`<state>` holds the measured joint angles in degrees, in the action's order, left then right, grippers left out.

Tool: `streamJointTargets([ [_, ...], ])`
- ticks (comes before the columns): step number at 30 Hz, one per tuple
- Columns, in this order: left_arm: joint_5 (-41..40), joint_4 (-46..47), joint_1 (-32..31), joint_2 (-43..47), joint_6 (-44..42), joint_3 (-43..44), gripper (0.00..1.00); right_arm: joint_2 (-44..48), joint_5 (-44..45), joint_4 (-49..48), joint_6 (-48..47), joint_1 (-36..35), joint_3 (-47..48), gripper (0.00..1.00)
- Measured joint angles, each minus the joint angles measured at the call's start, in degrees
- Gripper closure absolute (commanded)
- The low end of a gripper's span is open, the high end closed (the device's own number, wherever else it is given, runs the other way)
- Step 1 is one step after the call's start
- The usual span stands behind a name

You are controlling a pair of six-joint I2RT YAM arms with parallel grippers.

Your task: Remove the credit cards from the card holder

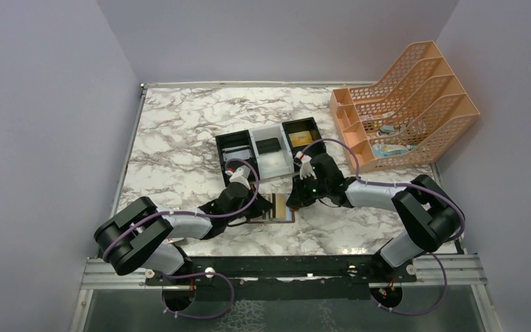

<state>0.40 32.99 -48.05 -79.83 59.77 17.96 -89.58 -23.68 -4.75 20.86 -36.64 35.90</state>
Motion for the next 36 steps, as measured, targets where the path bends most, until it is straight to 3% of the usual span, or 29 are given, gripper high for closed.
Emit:
streamJointTargets([
  [5,0.00,-0.02,0.00,0.35,0.00,-0.11,1.00,0.96,0.81,0.26,0.96,0.00,-0.13,0.77],
  [13,0.00,-0.02,0.00,0.35,-0.04,-0.11,1.00,8.63,0.63,-3.65,5.66,0.07,-1.88,0.75],
  [17,0.02,-0.02,0.00,0.35,-0.04,-0.11,1.00,5.20,-2.80,-5.86,6.54,0.07,-1.81,0.75],
  [23,0.02,-0.04,0.02,0.35,-0.13,-0.11,0.92,-1.20,-4.09,-5.07,6.27,0.07,-1.20,0.78],
  [27,0.07,-0.07,0.04,0.13,-0.28,-0.09,0.87,-1.29,-3.37,-4.07,5.66,0.09,-0.44,0.79],
  [36,1.20,-0.24,0.07,-2.75,-0.33,1.25,0.89,-1.27,-2.54,-3.78,4.74,0.09,-0.37,0.79],
])
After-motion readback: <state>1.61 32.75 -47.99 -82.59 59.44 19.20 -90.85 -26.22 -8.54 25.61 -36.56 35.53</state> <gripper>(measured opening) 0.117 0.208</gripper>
